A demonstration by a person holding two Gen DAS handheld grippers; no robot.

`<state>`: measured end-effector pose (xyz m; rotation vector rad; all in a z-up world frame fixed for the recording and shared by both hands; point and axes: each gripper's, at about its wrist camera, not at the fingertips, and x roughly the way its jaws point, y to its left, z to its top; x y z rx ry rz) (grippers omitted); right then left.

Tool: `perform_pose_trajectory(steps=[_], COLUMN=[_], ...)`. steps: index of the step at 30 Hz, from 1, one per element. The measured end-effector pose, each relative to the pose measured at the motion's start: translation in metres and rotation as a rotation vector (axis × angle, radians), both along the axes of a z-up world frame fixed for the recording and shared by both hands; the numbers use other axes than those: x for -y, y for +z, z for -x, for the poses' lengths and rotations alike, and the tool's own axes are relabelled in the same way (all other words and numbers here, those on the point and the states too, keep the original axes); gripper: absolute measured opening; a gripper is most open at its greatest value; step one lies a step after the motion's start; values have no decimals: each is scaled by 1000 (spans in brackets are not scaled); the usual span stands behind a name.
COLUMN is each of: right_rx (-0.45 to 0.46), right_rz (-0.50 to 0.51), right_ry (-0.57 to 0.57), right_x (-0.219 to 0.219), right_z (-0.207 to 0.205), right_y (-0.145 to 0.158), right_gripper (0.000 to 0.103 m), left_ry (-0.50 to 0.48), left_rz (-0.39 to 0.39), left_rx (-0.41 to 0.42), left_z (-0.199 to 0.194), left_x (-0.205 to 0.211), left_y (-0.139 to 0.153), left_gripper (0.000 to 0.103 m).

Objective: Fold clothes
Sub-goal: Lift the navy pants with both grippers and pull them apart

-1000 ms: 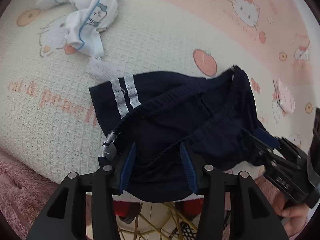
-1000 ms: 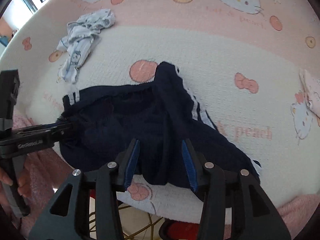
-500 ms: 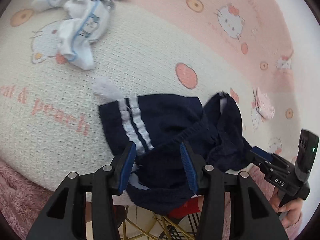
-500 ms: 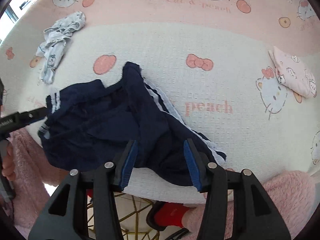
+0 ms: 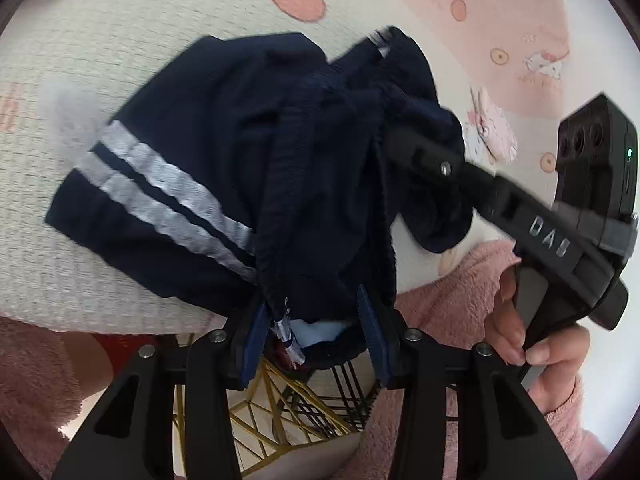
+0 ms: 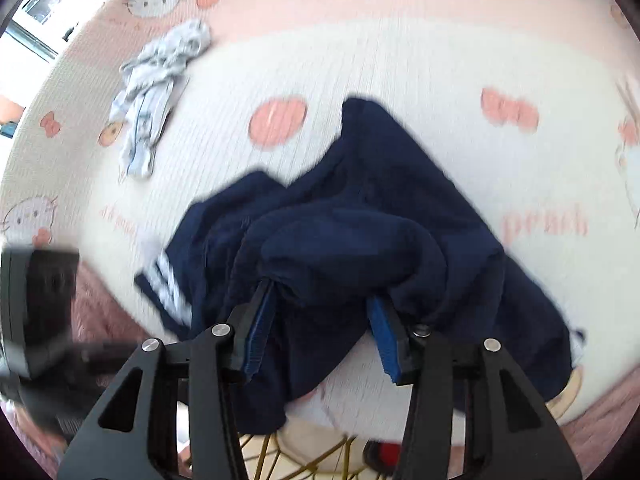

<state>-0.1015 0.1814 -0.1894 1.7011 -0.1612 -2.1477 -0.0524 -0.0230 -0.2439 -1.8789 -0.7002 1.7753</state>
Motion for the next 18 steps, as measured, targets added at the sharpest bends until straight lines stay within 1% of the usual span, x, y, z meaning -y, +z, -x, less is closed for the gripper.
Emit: perform_pose_trajectory(steps=[2, 6, 7, 8, 9, 10, 11, 13, 16, 18], right_rx=[-11, 9, 35, 55, 72, 86, 95, 92, 83, 64], right_rz=[31, 52, 87, 136, 167, 177, 174, 170, 184, 193], right_ry=[-2, -20, -30, -18, 7, 34, 52, 42, 10, -9], right_x=[-1, -12, -19, -23, -23, -22, -20, -16, -14, -14], right_z=[-2, -29, -36, -42, -46, -48, -53, -55, -54, -52], right_y=[9, 18, 17, 17, 13, 9, 6, 4, 3, 6], right_gripper=[48, 48, 49, 50, 50, 50, 50, 50, 50, 50], left_ry=[18, 121, 147, 162, 175, 188, 203, 233, 264, 284], left_rz=[-1, -16, -4, 0, -1, -2, -18, -49, -57, -58], left_rx=[-28, -139, -161, -165, -164, -164, -149, -109, -58, -62], left_z=[2, 7, 9, 10, 12, 14, 16, 18, 11, 16], left_x=[6, 40, 46, 49, 51, 53, 56, 60, 62, 54], left_y=[7, 30, 33, 32, 30, 28, 24, 15, 2, -1], left_gripper=[45, 47, 48, 48, 48, 48, 48, 48, 48, 48])
